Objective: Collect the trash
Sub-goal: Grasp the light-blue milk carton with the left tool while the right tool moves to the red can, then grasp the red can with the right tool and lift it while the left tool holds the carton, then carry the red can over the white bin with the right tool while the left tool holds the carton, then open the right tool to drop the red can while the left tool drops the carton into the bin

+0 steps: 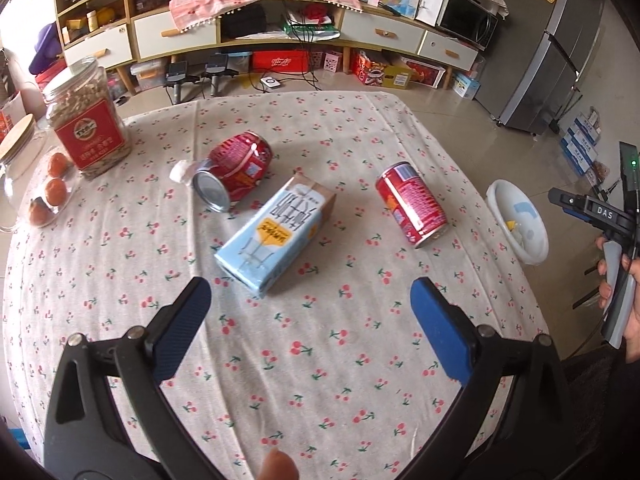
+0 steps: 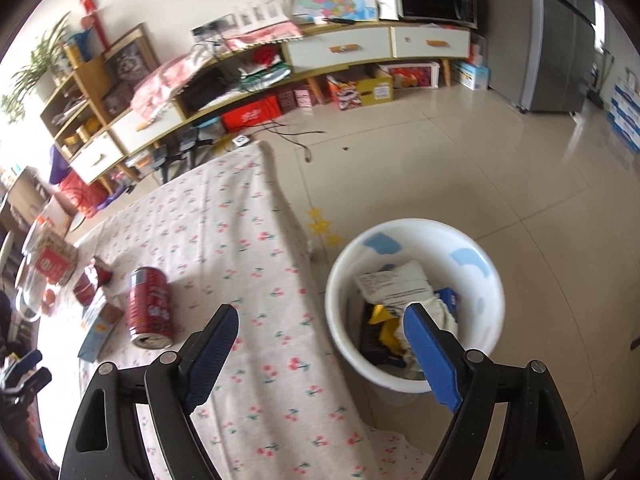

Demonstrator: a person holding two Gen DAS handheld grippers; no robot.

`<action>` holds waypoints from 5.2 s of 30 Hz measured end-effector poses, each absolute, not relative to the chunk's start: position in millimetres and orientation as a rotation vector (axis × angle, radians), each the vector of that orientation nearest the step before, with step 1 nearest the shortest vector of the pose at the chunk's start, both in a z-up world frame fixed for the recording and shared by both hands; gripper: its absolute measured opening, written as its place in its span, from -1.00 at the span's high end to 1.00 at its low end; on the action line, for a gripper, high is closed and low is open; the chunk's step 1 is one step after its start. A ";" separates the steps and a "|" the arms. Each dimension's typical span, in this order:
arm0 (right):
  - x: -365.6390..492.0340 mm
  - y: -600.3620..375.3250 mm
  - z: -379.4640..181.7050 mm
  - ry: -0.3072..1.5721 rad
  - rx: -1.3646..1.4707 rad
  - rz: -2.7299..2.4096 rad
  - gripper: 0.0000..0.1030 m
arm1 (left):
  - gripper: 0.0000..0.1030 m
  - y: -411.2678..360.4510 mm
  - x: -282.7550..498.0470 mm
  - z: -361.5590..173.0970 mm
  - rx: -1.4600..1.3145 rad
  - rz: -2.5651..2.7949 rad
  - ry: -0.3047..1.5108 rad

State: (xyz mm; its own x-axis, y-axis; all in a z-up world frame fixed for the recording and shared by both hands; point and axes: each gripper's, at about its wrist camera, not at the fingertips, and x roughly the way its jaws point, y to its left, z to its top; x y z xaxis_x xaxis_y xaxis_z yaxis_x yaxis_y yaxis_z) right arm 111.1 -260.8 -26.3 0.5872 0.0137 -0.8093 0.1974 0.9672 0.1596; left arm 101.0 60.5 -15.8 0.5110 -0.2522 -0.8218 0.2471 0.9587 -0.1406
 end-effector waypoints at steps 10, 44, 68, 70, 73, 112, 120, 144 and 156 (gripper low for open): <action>121.4 -211.4 -25.6 0.939 0.167 -0.035 -0.68 | -0.94 96.5 118.6 -26.3 0.026 -0.221 1.012; 184.7 -112.3 -74.5 1.093 0.079 0.101 -0.68 | -0.08 84.6 172.6 -83.0 -0.103 -0.351 1.150; 195.3 -97.9 -117.4 1.185 0.165 0.218 -0.24 | -0.07 110.6 130.6 -66.2 -0.200 -0.286 1.098; 193.8 -97.5 -117.0 1.184 0.170 0.234 -0.09 | -0.07 111.1 129.4 -64.1 -0.204 -0.284 1.093; 191.3 -97.4 -116.0 1.183 0.167 0.241 -0.09 | -0.07 111.1 127.3 -61.8 -0.205 -0.285 1.085; 131.2 -187.2 -42.5 0.975 0.244 0.179 -0.05 | -0.07 64.8 121.4 -40.3 -0.165 -0.352 1.024; 121.3 -258.8 -43.1 0.956 0.314 0.054 -0.05 | -0.07 39.6 122.7 -42.8 -0.143 -0.379 1.034; 108.4 -384.8 -90.2 1.049 0.439 -0.263 -0.34 | -0.07 -105.0 131.2 -38.6 -0.050 -0.574 1.065; 60.8 -410.4 -64.2 0.980 0.445 -0.293 -0.52 | -0.07 -225.9 137.8 -51.2 0.058 -0.718 1.092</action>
State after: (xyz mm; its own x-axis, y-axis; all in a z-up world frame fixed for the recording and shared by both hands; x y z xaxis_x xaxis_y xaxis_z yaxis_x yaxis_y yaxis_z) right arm 60.8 -410.4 -64.2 0.5292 -0.0399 -0.8476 0.4327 0.8720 0.2291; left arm 137.8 -225.9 -51.2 0.2616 -0.5024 -0.8241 0.5574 0.7757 -0.2960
